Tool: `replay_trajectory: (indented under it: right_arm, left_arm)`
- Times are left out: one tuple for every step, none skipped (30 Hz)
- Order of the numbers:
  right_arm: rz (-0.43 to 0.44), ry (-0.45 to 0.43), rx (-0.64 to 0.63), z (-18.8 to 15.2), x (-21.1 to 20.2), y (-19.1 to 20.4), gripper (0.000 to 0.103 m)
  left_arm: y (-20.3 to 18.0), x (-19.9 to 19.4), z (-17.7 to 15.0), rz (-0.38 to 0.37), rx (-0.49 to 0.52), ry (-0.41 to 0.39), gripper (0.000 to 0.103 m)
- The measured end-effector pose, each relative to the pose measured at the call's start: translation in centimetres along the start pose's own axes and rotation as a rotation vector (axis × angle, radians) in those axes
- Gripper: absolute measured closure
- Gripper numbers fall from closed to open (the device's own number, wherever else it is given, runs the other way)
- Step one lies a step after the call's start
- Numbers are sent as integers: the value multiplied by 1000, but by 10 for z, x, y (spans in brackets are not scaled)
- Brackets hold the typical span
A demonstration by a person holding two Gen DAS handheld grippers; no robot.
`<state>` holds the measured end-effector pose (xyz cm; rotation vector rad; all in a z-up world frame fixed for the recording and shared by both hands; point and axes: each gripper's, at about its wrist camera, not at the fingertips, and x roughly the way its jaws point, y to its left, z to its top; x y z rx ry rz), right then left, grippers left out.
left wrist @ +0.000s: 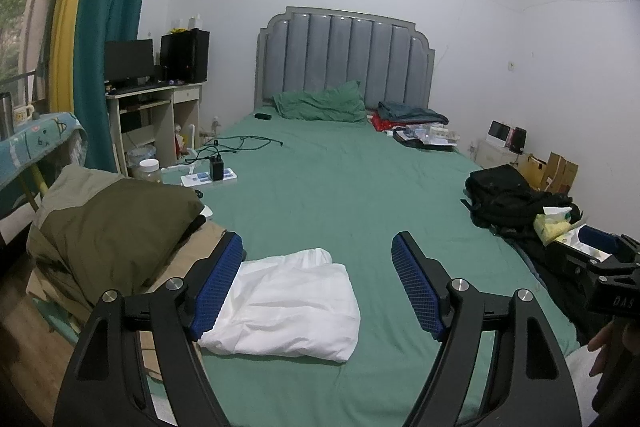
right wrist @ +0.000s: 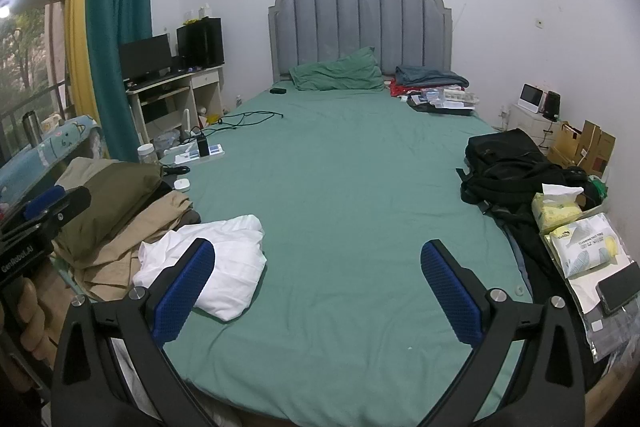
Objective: Fold large clothes
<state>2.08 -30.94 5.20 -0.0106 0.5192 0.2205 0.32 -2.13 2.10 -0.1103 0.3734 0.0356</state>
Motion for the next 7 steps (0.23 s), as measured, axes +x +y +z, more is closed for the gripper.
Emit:
replay_trajectory:
  right_arm:
    - [2,0,1,0,0,0,1]
    - [2,1,1,0,0,0,1]
    - [1,3,1,0,0,0,1]
    - [1,4,0,0,1,0,1]
    - [1,5,0,0,1,0,1]
    - [2,7,1,0,2,-1,1]
    - [2,9,1,0,3,-1,1]
  left_arm:
    - [-1,0,-1,-1,0,1,23]
    - [-1,0,-1,-2,0,3,23]
    - [-1,-1,-2,-5,0,5,23]
    - [-1,-1,-3,-7,1,7,23]
    - [-2,-1,-3,-10,2,9,23]
    - [-1,0,-3,-12,4,9,23]
    - [-1,0,-3,-12,6,9,23]
